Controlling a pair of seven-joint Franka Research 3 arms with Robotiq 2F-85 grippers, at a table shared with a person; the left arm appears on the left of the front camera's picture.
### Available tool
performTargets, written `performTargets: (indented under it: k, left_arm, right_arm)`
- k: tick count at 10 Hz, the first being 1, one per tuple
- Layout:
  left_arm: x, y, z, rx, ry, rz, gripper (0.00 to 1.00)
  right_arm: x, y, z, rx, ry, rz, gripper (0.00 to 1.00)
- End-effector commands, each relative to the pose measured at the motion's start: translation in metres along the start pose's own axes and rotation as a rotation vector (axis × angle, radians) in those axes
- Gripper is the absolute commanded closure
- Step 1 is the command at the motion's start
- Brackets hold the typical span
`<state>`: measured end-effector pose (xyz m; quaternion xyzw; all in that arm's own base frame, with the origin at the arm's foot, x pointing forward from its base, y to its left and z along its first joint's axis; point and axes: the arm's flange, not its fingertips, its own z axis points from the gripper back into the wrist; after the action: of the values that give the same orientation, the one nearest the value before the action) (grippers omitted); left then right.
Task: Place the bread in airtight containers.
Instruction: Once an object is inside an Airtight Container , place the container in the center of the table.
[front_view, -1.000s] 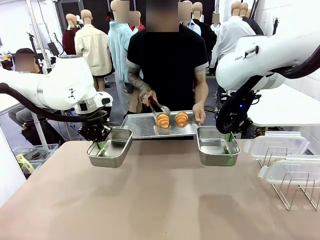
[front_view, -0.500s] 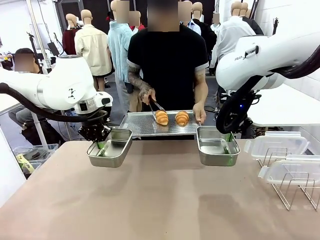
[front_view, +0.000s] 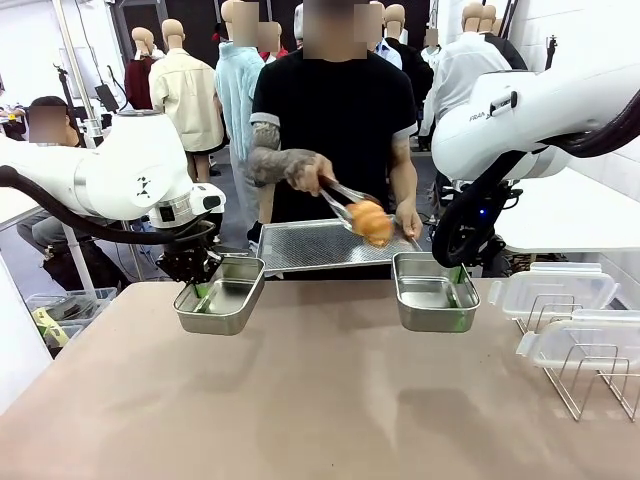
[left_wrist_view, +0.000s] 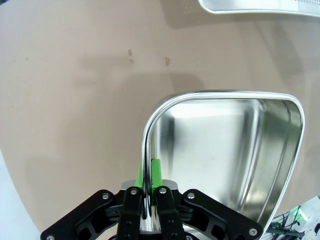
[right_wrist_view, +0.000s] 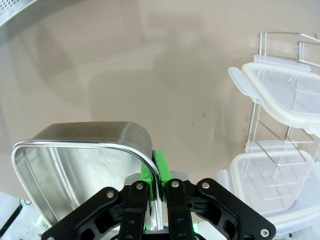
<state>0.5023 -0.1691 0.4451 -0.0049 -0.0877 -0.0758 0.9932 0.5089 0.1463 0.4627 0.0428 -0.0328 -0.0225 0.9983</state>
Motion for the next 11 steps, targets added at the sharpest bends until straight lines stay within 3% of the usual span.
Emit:
performTargets:
  k: [1,11]
  left_arm:
    - [0.0006,-0.0007,0.0021,0.017,-0.023,0.017,1.0]
    - [0.0006,-0.0007,0.0021,0.017,-0.023,0.017,1.0]
  right_arm:
    - [0.0002,0.0007,-0.0005,0.004,-0.009,0.0,1.0]
    - [0.0002,0.0007,-0.0005,0.004,-0.009,0.0,1.0]
